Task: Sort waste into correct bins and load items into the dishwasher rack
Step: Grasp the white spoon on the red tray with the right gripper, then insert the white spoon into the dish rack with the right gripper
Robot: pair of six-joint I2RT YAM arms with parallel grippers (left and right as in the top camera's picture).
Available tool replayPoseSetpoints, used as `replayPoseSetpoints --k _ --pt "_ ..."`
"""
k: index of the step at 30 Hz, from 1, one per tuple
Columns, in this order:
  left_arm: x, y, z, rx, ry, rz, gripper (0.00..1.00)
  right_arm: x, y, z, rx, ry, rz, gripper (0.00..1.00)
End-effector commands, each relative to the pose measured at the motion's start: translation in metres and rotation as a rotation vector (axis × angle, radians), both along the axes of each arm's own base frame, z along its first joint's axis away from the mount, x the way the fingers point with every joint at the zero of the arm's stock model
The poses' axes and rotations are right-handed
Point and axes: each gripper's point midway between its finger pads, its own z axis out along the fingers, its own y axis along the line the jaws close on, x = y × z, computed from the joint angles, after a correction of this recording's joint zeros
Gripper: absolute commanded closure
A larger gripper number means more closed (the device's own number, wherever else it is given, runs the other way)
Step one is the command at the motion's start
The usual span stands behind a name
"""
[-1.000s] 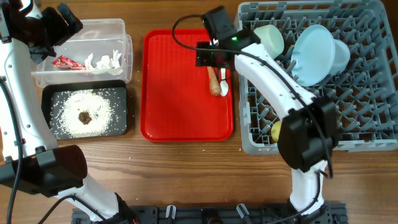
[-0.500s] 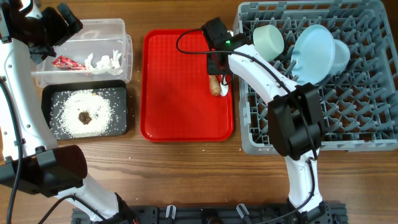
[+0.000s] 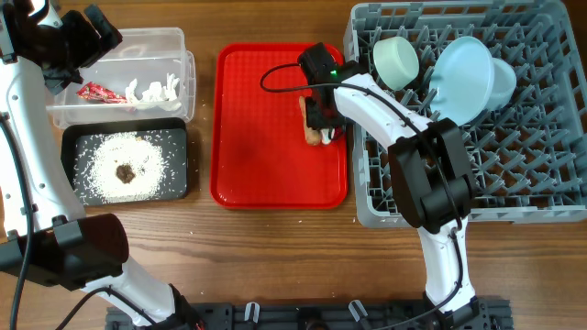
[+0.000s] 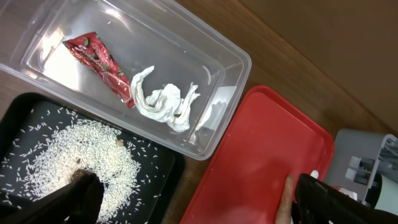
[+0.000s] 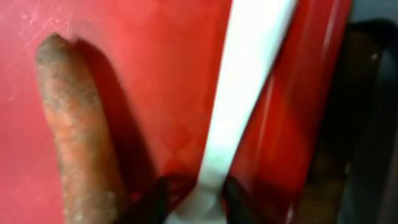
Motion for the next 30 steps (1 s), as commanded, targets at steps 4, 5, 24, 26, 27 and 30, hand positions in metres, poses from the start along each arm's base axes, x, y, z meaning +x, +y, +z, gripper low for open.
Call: replayPoseSetpoints --k 4,5,24,26,27,30 --pt "-0.005 0.001 0.012 0.009 -0.027 0.014 0.00 -0.028 -0.008 -0.037 -0.031 0.128 0.078 0.89" --pt "-0.005 0.001 0.012 0.009 -0.027 0.014 0.00 -0.029 -0.008 -0.035 -0.026 0.136 0.082 0.89" --pt "-0.005 0.001 0.012 0.009 -0.027 0.014 0.00 -0.083 -0.005 -0.027 0.037 0.381 0.078 0.67" --pt "-0.005 0.001 0.012 0.009 -0.027 0.014 0.00 -0.082 -0.005 -0.027 0.039 0.377 0.079 0.76" --pt "-0.005 0.001 0.012 0.009 -0.027 0.014 0.00 -0.082 -0.005 -0.027 0.040 0.376 0.079 0.78" --pt "-0.005 0.001 0.012 0.009 -0.027 0.014 0.00 -0.080 -0.004 -0.027 0.043 0.369 0.080 0.88"
